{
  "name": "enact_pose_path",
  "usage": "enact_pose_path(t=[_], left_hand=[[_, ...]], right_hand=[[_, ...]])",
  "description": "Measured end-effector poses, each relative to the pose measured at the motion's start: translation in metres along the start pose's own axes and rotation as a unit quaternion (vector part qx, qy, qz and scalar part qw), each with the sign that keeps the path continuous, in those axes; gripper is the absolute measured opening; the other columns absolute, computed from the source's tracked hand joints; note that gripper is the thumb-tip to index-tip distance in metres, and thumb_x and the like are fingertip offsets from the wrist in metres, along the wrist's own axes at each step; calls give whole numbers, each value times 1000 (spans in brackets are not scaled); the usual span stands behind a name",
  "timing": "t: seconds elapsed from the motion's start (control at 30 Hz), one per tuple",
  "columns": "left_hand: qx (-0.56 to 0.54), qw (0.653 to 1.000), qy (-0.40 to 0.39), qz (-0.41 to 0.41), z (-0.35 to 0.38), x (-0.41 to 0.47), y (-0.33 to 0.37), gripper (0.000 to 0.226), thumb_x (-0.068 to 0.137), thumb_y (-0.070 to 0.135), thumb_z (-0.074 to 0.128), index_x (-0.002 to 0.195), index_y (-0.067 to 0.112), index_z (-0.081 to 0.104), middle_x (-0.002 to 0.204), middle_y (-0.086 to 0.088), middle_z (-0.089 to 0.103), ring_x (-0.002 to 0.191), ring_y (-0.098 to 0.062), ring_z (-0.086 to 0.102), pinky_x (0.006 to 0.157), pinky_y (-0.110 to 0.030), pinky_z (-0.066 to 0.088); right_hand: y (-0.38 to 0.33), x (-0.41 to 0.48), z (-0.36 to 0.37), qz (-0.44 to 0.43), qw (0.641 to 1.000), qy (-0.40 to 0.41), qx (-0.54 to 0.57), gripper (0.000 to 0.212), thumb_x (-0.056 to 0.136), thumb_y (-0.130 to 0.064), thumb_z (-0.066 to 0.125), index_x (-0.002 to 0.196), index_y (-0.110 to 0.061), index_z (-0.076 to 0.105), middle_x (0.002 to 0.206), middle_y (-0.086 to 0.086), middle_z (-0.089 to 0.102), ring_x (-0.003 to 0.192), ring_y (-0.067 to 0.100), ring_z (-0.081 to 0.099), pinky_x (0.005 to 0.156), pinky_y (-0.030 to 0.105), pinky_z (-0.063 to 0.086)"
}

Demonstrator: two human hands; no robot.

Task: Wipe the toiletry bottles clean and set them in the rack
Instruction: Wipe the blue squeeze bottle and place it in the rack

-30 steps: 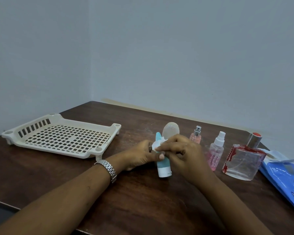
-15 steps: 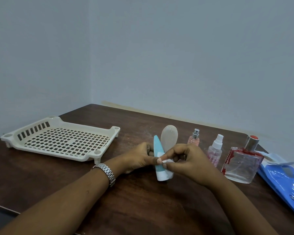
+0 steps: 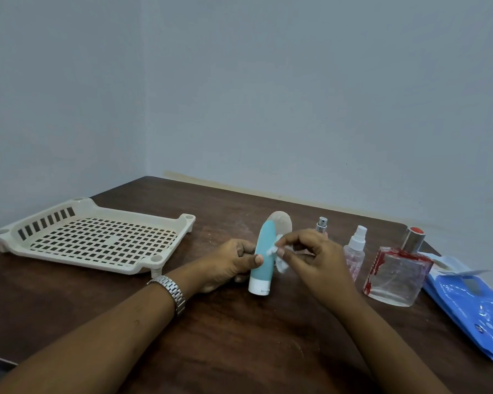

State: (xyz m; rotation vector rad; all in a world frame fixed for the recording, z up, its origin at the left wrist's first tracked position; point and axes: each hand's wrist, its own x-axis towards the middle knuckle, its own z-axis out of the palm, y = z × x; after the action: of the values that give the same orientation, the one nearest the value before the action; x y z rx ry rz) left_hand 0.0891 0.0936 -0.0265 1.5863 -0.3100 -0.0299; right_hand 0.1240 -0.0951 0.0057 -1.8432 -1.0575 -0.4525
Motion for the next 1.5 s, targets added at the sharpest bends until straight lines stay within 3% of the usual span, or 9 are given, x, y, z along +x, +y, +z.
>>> enact_pose_path(t=[0.1,0.2,0.43,0.63,0.77,0.93,1.13,1.4,1.5], left_hand=[[23,1000,-20,-6,1,-1,2,89,51,71,78,103,0,62,101,-23,58,58,-5,45,45,-13,33],[19,999,-43,-14,2,-3,5,77,58,73,72,98,7,66,98,-11,68,54,-1,46,46,-12,32],[-12,999,-24,-26,0,-3,3,83,58,78,68,101,7,63,92,-6,71,53,-1,43,44,-11,31],[-44,997,35,-51,-2,-1,0,87,37,78,77,86,8,60,63,5,60,48,-1,45,41,-11,33],[-40,997,31,-51,0,-2,3,94,33,79,76,89,5,58,62,7,63,49,0,53,42,-11,37],[-27,998,23,-61,0,0,3,94,36,80,76,94,8,63,81,-1,72,73,-8,67,62,-19,52],[-2,999,10,-50,0,-1,2,95,46,82,70,103,6,64,92,-10,72,85,-17,68,79,-28,54],[0,997,49,-63,-2,-1,0,97,37,84,71,98,8,63,90,-6,70,83,-15,65,74,-26,51],[-9,996,60,-61,-4,1,-3,99,41,82,71,102,5,62,98,-11,67,90,-21,63,82,-32,50]], right_hand=[[0,2,7,14,997,71,20,19,80,-8,70,88,-25,66,91,-12,65,87,-1,60,70,8,46],[1,2,10,32,994,101,29,20,82,-10,69,94,-26,66,94,-13,65,88,-2,59,72,7,46],[0,0,12,34,998,55,9,17,79,-7,71,85,-23,70,87,-20,62,88,-8,57,70,3,43],[0,-5,13,-17,999,-27,-33,11,77,-11,74,86,-17,74,81,-13,62,83,1,59,66,9,47],[-1,-6,14,-77,992,-9,-95,9,77,-16,72,86,-18,75,78,-11,62,70,2,58,62,11,48],[-2,-2,15,-66,991,53,-103,7,76,-12,74,83,-15,74,76,-9,64,70,2,58,62,12,47],[0,3,17,-4,990,116,-75,10,78,-10,73,86,-15,73,82,-12,63,78,-4,58,68,8,47],[-10,-6,17,-47,992,8,-118,13,80,-12,72,92,-17,74,81,-15,57,72,-6,53,63,6,42],[-14,-6,15,-51,991,-40,-116,14,80,-12,71,92,-19,75,81,-15,57,71,-3,55,64,9,45]])
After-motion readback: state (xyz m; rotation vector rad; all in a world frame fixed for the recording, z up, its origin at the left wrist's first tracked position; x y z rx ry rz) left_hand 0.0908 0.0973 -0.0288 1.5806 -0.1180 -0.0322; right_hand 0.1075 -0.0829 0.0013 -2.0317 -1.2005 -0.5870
